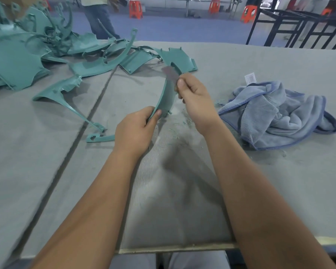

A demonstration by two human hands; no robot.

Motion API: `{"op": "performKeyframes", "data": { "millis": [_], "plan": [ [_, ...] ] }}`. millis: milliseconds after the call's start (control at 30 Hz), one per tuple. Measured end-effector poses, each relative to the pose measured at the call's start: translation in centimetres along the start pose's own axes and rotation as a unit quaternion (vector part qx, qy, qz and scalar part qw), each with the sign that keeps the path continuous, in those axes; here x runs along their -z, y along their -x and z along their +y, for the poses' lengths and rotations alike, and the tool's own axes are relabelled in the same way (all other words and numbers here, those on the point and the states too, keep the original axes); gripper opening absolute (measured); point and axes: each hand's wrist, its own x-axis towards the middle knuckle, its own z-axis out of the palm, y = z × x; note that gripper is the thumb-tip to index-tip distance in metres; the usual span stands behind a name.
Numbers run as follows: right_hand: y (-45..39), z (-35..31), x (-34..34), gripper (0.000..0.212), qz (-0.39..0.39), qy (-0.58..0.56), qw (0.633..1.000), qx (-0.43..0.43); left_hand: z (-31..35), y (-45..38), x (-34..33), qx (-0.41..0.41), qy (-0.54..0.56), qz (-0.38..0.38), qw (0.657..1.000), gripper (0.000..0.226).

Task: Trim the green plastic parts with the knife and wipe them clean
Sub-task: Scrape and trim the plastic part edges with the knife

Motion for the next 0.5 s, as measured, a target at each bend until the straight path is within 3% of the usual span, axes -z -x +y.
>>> {"op": "performKeyframes", "data": {
  "millis": [133, 500],
  "plan": [
    [-1.2, -0.9, 0.1, 0.029, 0.052, 0.010, 0.999, 0.000, 0.1, 0.0, 0.0, 0.006, 0.003, -0.006, 1.000, 0.044],
    [-1.3, -0.6, 0.1, 0.022, -0.005, 0.022, 1.000, -0.008, 0.0, 0.1, 0.1, -0.007, 0.000, -0.022, 1.000, 0.041]
  ]
}}
